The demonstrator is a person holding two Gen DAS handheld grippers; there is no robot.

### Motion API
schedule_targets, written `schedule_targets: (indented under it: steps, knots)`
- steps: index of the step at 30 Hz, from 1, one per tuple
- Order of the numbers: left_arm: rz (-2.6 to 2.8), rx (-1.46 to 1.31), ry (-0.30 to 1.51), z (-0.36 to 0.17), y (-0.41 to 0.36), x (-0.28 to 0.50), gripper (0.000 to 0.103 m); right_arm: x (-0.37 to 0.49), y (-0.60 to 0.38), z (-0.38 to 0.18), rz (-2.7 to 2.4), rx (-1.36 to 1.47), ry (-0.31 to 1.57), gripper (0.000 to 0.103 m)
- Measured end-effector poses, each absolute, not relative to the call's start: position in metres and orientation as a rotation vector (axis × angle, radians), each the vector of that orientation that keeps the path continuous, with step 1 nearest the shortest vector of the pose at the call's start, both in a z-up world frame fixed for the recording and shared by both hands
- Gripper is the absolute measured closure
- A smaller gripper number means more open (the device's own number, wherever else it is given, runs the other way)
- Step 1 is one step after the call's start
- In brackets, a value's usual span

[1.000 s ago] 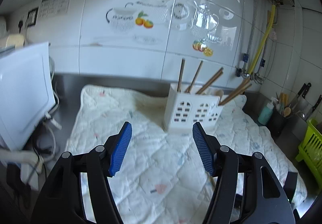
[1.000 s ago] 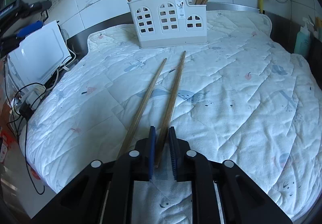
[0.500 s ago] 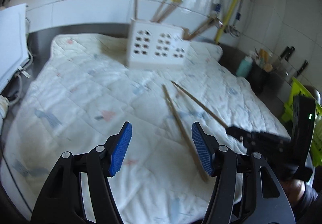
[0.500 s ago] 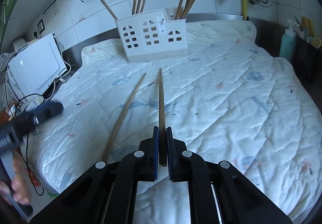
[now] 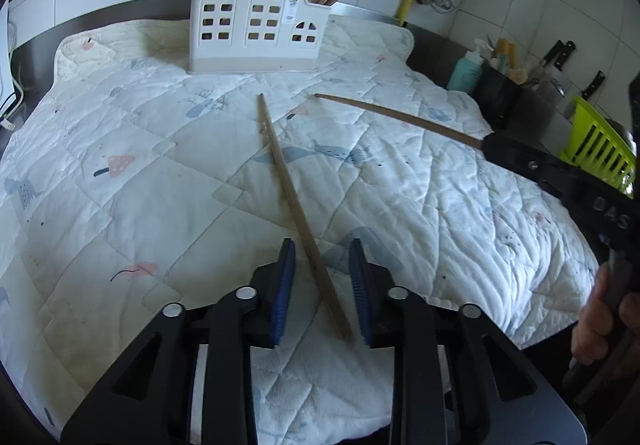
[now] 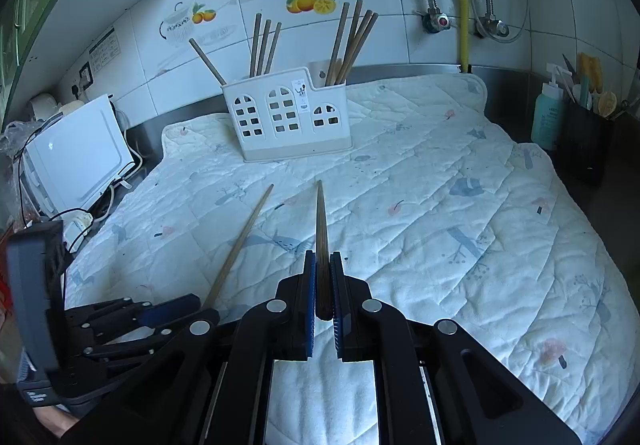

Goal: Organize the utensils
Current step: 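Lift both chopsticks and carry them toward the white holder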

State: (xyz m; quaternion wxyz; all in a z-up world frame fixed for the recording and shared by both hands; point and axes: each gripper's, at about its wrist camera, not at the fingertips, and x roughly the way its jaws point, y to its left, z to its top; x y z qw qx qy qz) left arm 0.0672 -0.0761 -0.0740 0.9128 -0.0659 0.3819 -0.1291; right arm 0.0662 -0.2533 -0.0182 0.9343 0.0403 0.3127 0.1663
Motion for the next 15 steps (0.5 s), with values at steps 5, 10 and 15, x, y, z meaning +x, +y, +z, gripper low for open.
schedule_targets:
  steps: [5, 10, 15]
  knots:
    - [-0.244, -0.104, 0.793, -0.076, -0.077, 0.071, 0.092, 0.066, -0.254, -0.010, 0.343, 0.072, 0.619, 0.096]
    - [-0.251, -0.102, 0.793, -0.067, -0.066, 0.071, 0.097, 0.065, -0.255, 0.001, 0.344, 0.061, 0.592, 0.096]
    - [-0.235, -0.103, 0.739, -0.051, -0.043, 0.071, 0.098, 0.066, -0.255, 0.014, 0.351, 0.055, 0.562, 0.096]
